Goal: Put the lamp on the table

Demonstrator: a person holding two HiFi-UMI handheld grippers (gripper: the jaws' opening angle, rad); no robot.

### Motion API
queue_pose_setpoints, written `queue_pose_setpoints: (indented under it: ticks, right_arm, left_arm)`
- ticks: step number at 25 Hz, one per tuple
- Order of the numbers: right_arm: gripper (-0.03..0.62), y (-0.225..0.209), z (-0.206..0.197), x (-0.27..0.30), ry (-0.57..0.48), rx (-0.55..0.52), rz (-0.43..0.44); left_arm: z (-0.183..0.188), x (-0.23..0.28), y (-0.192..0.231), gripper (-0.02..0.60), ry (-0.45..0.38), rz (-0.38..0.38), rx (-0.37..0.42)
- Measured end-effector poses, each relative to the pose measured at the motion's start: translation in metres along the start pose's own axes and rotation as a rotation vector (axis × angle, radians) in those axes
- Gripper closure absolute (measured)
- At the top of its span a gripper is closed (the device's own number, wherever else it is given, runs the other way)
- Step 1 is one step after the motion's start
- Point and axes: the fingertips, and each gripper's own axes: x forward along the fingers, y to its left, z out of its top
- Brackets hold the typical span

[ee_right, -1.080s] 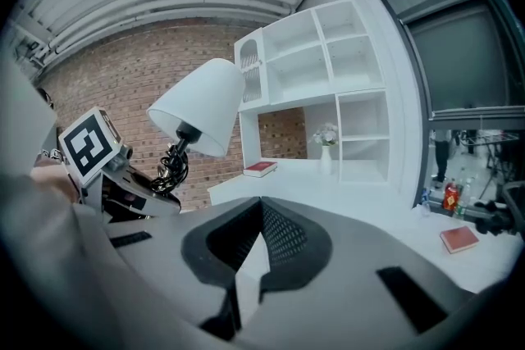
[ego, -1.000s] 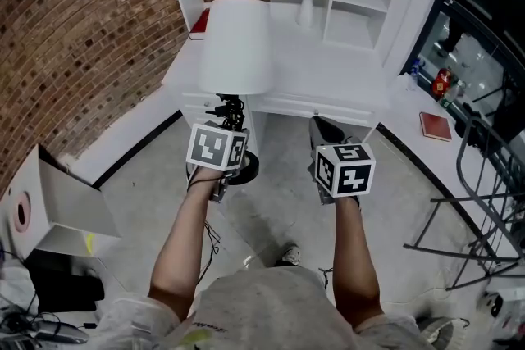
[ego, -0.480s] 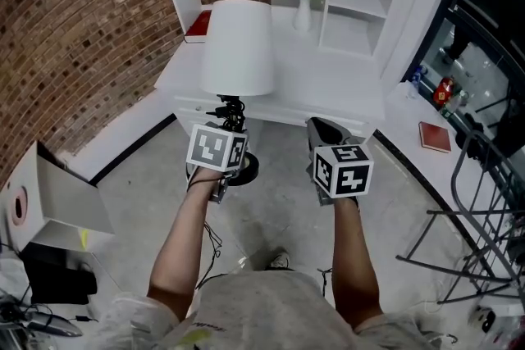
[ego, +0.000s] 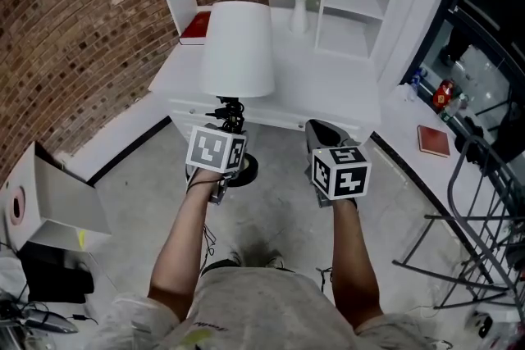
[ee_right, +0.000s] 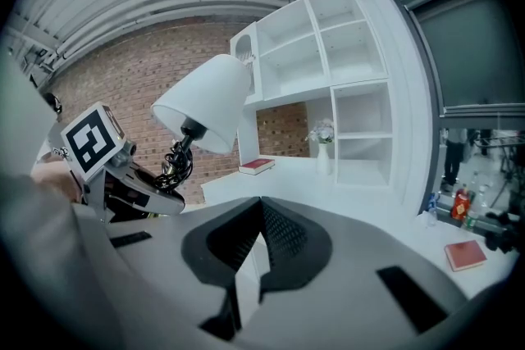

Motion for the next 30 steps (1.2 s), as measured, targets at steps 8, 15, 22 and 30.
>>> queue_pose_setpoints:
  ticks: [8, 15, 22, 30]
  right_arm:
    - [0.591, -0.01, 0.003, 0.018, 0.003, -0.017, 0.01]
    - [0.591, -0.022, 0.004, 0.049, 0.003, -0.028, 0.004]
    - [0.591, -0.03, 0.021, 0.093, 0.01, -0.046, -0.015]
    - [0.591, -0.03, 0.05, 0.151, 0.017, -0.041, -0.055]
  left_arm:
    - [0.01, 0.016, 0.009, 0.518, -0.004, 0.009, -0.009]
    - [0.024, 0.042, 0.029, 0.518, -0.016, 0.005, -0.013]
    - [0.05, 0.07, 0.062, 0.518, -0.014, -0.013, 0.0]
    - [0.086, 0.096, 0.115, 0.518, -0.005, -0.046, 0.023]
